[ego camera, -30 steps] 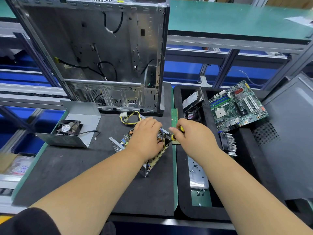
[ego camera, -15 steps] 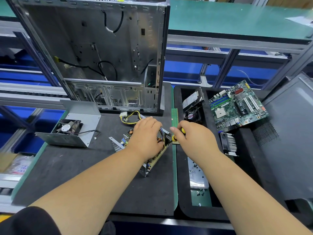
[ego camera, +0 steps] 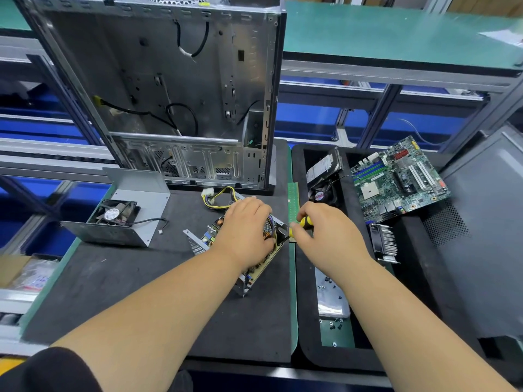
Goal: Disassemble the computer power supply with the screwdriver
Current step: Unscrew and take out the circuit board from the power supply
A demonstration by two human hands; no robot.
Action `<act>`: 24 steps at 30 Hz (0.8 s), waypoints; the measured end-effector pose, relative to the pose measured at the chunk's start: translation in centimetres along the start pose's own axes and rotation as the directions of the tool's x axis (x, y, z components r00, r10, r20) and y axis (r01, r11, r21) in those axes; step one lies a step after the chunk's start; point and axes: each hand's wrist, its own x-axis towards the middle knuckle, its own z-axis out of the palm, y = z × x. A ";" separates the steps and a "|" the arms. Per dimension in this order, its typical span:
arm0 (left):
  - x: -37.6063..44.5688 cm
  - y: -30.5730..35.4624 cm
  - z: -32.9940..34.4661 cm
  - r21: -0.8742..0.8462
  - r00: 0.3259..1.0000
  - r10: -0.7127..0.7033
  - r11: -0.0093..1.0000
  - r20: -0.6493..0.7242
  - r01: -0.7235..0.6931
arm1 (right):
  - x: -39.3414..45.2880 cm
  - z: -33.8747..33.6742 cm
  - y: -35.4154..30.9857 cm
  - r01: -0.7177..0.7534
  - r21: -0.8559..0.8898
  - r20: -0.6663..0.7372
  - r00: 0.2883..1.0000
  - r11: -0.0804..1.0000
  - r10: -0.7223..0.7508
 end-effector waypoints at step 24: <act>0.0 -0.1 0.2 -0.014 1.000 -0.002 1.000 -0.014 0.002 | -0.2 0.5 -0.1 -0.062 0.140 -0.006 0.998 0.988 0.063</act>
